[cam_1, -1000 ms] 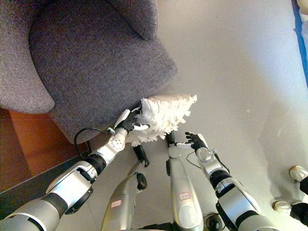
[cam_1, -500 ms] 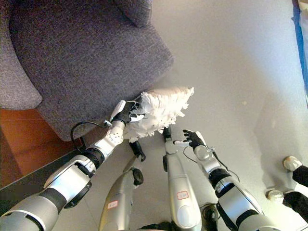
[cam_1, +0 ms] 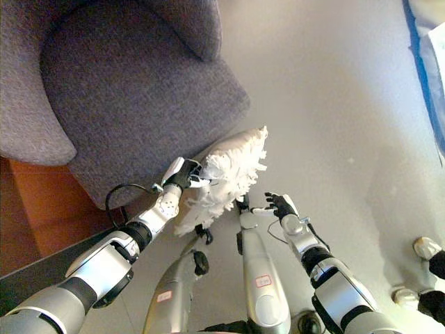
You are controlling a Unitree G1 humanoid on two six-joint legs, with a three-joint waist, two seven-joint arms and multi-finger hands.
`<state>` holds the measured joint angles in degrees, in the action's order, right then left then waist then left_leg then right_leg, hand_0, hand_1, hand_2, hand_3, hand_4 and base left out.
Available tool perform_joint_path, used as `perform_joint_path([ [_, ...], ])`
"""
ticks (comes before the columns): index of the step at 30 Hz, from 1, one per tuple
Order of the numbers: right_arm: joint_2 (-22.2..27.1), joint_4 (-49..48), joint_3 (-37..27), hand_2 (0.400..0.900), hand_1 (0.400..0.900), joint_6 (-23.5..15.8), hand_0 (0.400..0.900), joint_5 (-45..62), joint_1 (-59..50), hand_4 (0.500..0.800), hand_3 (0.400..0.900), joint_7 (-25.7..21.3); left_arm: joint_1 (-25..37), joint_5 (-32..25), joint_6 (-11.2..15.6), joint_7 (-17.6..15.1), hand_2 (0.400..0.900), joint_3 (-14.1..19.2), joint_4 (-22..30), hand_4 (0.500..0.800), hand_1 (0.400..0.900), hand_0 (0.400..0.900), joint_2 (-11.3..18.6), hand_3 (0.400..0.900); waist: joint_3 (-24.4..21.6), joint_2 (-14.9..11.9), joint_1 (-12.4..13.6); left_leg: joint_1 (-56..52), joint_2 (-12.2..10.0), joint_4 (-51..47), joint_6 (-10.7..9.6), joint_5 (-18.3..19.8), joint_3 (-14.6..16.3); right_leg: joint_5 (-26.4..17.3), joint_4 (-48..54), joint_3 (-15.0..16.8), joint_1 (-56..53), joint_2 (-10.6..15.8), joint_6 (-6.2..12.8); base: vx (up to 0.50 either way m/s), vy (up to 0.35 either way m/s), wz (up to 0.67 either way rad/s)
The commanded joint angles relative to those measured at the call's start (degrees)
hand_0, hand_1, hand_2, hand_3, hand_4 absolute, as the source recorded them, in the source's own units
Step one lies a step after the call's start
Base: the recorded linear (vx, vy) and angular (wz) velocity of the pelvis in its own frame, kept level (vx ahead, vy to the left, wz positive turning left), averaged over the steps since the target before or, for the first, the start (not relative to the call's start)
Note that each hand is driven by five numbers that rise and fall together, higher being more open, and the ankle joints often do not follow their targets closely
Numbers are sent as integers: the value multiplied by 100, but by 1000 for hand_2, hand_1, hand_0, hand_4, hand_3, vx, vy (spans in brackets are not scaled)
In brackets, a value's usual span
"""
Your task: Pick up the pillow and put it on the sofa.
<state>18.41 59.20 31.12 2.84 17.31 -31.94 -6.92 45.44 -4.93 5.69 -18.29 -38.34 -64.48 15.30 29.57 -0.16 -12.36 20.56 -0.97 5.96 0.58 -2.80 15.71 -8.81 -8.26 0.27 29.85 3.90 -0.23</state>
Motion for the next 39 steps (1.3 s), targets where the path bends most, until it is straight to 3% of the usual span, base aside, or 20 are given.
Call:
perform_joint_path([
  [1, 91, 113, -147, 900, 900, -146, 900, -107, 238, 800, 900, 108, 109, -238, 542, -99, 400, 321, 452, 500, 400, 400, 70, 400, 23, 63, 60, 186, -304, 731, -513, 332, -344, 350, -225, 67, -77, 293, 556, 42, 68, 7],
  [7, 153, 363, -329, 900, 900, -273, 900, -197, 731, 800, 900, 264, -213, -347, 703, 54, 400, 339, 862, 500, 400, 400, 191, 400, -111, 135, 144, -474, -244, 519, -460, 398, -391, 480, -135, 11, -729, 322, 554, 63, 41, 9],
  [17, 103, 640, -649, 900, 900, -401, 900, -288, 1673, 800, 900, 535, -782, -439, 582, 585, 400, 291, 1830, 500, 400, 400, 321, 400, -868, 158, 294, -1342, -160, -74, -382, 384, -470, 596, 272, -133, -1697, 297, 614, 81, -1, 9],
  [28, 71, 830, -791, 900, 900, -185, 900, -490, 2411, 800, 900, 768, -942, -995, -84, 1525, 400, 236, 3218, 500, 400, 400, 941, 400, -1691, 298, 432, -2113, -105, -465, -322, 438, -608, 766, 561, -313, -2614, 276, 622, 117, 24, 10],
  [34, 22, 881, -746, 900, 900, -115, 900, -621, 2605, 800, 900, 855, -606, -1949, -536, 1710, 400, 592, 3798, 500, 400, 400, 1285, 400, -2083, 347, 513, -2312, -87, -535, -305, 453, -695, 862, 601, -415, -2888, 283, 605, 116, 19, 8],
  [39, -32, 904, -710, 900, 900, -43, 900, -704, 2684, 800, 900, 906, -388, -2745, -918, 1619, 400, 1026, 4121, 500, 400, 400, 1446, 400, -2339, 341, 593, -2457, -65, -575, -287, 487, -774, 926, 659, -488, -3099, 282, 595, 95, -4, 5],
])
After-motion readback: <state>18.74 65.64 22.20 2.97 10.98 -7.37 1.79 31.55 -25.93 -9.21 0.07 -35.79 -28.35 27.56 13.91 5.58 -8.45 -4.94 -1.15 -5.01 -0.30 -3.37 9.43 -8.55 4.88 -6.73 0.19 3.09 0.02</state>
